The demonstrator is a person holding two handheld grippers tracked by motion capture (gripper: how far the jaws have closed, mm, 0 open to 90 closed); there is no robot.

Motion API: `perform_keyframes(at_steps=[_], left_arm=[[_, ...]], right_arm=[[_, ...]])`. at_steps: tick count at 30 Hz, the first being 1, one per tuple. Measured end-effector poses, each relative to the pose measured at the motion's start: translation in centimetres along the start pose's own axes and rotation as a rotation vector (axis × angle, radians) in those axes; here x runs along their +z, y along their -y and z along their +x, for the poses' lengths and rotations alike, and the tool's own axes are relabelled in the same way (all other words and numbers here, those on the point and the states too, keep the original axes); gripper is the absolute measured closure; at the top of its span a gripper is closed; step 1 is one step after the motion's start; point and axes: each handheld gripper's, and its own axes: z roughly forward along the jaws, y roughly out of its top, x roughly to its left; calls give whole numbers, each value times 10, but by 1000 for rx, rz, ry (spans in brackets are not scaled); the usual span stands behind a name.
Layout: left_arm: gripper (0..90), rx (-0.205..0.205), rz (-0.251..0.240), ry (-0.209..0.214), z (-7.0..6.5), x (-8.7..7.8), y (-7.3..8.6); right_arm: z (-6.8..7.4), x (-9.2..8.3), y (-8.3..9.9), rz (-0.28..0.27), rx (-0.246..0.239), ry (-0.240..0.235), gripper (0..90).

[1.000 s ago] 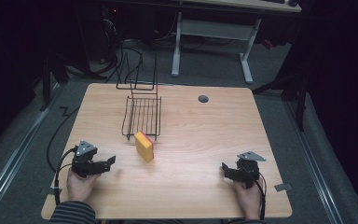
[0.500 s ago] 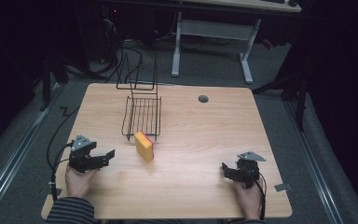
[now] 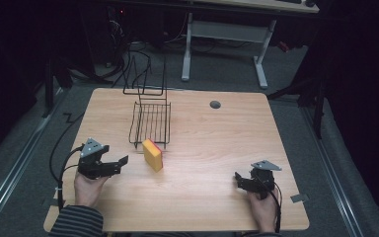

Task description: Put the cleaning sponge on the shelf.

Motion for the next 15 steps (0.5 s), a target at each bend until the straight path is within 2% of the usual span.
perform_keyframes(at_steps=[8,9,15], left_arm=[[107,26,-1,49,-11,3,-3],[96,36,10,69,-14,4,-5],[66,55,24,99,-22,9,-8]], right_arm=[[0,0,0,0,0,0,188],[0,0,0,0,0,0,188],[0,0,0,0,0,0,188]])
